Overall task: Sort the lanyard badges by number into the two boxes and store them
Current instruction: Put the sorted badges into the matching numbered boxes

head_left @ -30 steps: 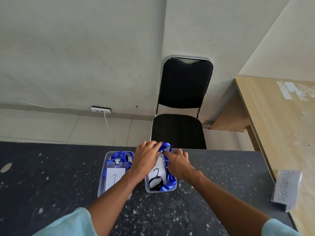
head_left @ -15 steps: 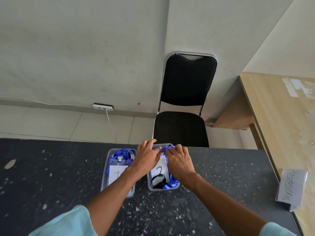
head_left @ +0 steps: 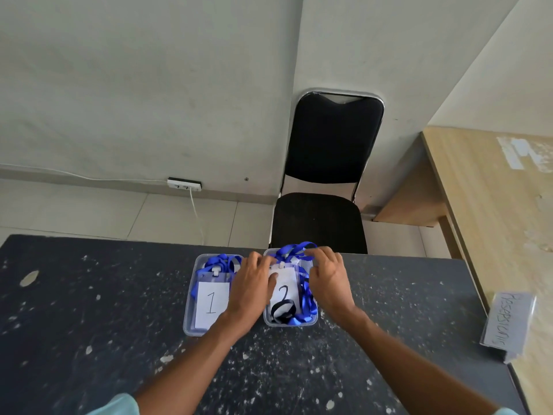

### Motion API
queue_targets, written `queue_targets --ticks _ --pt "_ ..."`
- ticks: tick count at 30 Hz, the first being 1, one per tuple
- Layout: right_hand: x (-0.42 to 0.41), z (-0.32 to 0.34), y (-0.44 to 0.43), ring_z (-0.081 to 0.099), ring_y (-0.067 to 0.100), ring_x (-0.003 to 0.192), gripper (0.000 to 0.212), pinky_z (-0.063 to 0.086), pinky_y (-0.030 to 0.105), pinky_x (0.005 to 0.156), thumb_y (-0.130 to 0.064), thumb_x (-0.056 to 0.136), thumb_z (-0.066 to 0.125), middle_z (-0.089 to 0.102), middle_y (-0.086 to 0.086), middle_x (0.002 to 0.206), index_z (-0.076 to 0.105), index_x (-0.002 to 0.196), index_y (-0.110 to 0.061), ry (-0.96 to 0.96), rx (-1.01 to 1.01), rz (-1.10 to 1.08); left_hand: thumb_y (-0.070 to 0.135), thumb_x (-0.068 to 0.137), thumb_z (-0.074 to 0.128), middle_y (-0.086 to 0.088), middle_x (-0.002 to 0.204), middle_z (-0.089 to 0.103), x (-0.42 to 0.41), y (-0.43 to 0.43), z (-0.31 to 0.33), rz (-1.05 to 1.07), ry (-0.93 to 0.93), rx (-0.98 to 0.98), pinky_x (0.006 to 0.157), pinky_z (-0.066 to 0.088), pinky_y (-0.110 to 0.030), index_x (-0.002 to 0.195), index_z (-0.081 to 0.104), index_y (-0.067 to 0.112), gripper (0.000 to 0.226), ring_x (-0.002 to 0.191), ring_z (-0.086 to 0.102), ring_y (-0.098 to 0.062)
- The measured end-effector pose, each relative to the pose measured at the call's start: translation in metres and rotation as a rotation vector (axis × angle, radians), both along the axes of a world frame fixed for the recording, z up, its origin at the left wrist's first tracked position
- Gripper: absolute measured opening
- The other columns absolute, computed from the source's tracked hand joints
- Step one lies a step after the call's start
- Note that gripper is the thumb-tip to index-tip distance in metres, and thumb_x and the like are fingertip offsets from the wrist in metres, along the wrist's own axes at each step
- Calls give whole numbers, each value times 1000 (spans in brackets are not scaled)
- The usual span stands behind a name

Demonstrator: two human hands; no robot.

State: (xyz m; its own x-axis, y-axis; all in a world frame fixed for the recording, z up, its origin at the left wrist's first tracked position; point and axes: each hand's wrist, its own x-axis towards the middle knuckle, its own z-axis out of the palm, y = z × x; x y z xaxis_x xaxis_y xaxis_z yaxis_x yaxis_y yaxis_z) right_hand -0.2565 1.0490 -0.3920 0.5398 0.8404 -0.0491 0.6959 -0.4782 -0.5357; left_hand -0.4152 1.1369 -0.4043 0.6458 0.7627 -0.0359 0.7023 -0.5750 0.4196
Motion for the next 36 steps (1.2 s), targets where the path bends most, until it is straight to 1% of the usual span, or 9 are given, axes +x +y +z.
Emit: queue_targets --ticks 5,10,13,15,18,21,27,31,36 --pt "-10 -3 -33 39 17 106 31 45 32 94 -18 99 42 47 0 121 58 124 -19 -180 -249 173 34 101 50 9 137 52 -2 -10 -9 -70 58 25 95 43 -27 141 48 24 42 116 48 -14" --pt "-25 -5 -51 35 17 114 42 41 30 98 -30 101 38 38 4 131 38 142 -21 -174 -317 223 28 103 45 7 155 37 1 -17 -7 -109 53 12 106 42 -32 149 40 22 46 128 45 -19" --pt "-29 -2 -55 39 16 114 51 40 28 99 -27 100 40 40 3 133 29 149 -22 -183 -240 123 25 99 54 2 143 50 -11 -29 -4 -11 -54 3 98 50 -31 135 56 20 36 122 52 -17" --pt "-33 0 -59 41 15 116 48 40 28 100 -27 100 40 42 1 136 33 148 -22 -203 -213 117 27 97 59 4 123 59 -22 -41 -3 45 -120 4 86 54 -23 121 64 21 26 106 57 -10" --pt "-37 -2 -67 41 17 121 39 42 31 102 -29 102 39 39 -2 143 43 140 -22 -222 -263 197 35 100 52 9 106 53 -34 -66 -7 67 -139 -80 74 51 -15 113 62 23 21 90 52 -2" --pt "-41 -3 -71 39 20 126 40 44 33 103 -27 102 39 32 1 149 43 141 -21 -172 -257 178 34 100 52 8 112 51 -38 -83 -14 77 -177 -146 84 52 -20 119 60 21 25 99 51 -4" --pt "-51 -1 -75 46 18 131 45 39 29 110 -19 104 36 38 8 151 34 149 -10 171 -202 65 32 102 46 1 131 50 -34 -88 -7 250 -227 -240 82 57 -22 143 43 17 43 111 55 -6" --pt "-63 1 -81 18 31 149 56 26 44 118 -24 104 37 10 15 162 17 156 -20 46 -287 54 32 102 48 5 130 54 -48 -85 3 297 -200 -162 84 51 -16 142 46 19 42 115 53 -5" --pt "-88 8 -70 18 36 148 56 21 53 119 -30 99 47 19 18 160 30 151 -20 -142 -210 122 25 95 60 4 116 63 -86 -71 15 327 -163 -29 82 56 -24 121 61 20 26 104 58 -10"
